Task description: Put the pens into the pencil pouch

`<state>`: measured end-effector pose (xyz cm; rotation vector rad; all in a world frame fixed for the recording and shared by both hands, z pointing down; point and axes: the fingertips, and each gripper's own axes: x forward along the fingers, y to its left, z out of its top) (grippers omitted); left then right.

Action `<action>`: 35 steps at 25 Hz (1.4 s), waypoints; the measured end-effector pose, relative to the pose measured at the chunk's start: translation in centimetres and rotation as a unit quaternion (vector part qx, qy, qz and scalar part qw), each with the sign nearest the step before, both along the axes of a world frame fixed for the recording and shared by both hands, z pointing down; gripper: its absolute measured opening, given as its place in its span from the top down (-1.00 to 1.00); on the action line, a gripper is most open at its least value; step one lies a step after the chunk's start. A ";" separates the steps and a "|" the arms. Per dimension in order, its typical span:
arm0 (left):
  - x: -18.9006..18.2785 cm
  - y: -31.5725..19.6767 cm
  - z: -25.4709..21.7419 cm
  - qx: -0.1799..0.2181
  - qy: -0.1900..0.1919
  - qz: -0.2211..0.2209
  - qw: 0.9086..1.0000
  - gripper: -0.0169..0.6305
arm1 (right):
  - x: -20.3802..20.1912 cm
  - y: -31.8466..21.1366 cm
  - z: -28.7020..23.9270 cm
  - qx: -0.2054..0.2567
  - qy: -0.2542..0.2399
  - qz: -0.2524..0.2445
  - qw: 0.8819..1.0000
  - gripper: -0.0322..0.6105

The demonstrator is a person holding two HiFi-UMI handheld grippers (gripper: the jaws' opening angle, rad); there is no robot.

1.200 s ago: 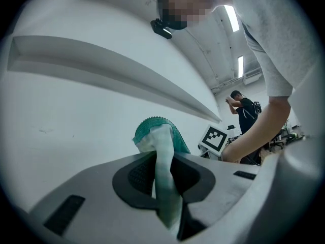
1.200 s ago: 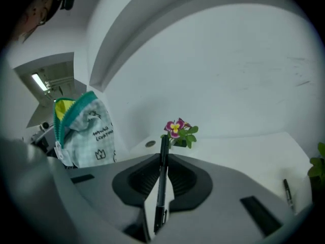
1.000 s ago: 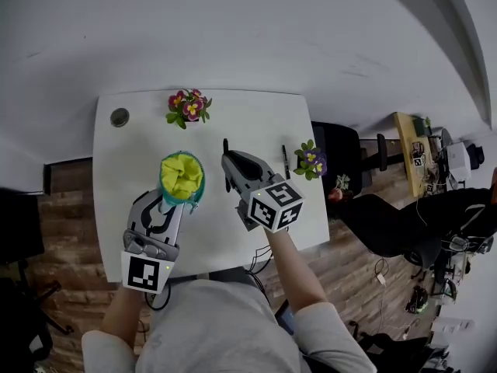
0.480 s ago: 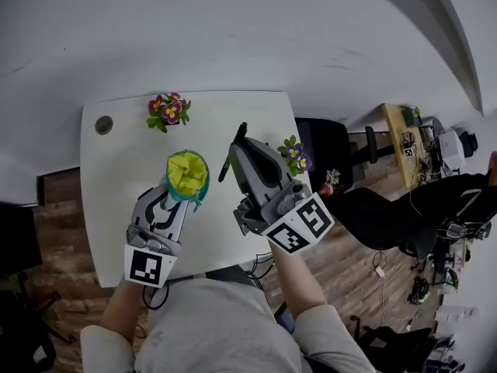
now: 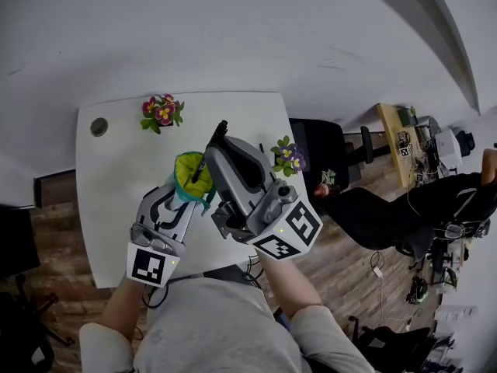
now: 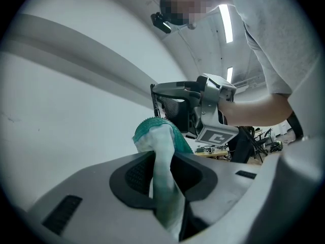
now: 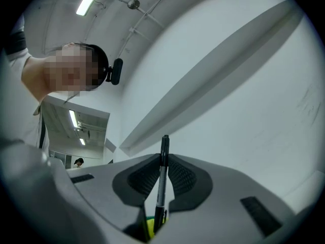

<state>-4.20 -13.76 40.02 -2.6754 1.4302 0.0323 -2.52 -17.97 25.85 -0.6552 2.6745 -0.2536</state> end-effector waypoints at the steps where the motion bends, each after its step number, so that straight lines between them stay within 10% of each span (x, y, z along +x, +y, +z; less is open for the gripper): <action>1: 0.1 0.0 -0.1 0.002 -0.003 0.002 1.000 0.65 | -0.4 0.2 0.3 0.001 0.007 -0.006 1.000 0.71; 15: -0.9 0.3 -0.8 0.007 0.049 -0.024 0.998 0.64 | -2.8 2.4 3.1 0.012 0.080 -0.054 0.995 0.71; 22: -1.4 0.5 -1.7 0.034 0.056 -0.028 0.997 0.64 | -1.5 2.5 1.9 -0.021 0.002 -0.072 0.997 0.71; 35: -1.1 1.2 -3.2 0.061 0.043 -0.022 0.997 0.57 | -2.1 4.1 2.5 0.002 0.046 -0.089 0.995 0.71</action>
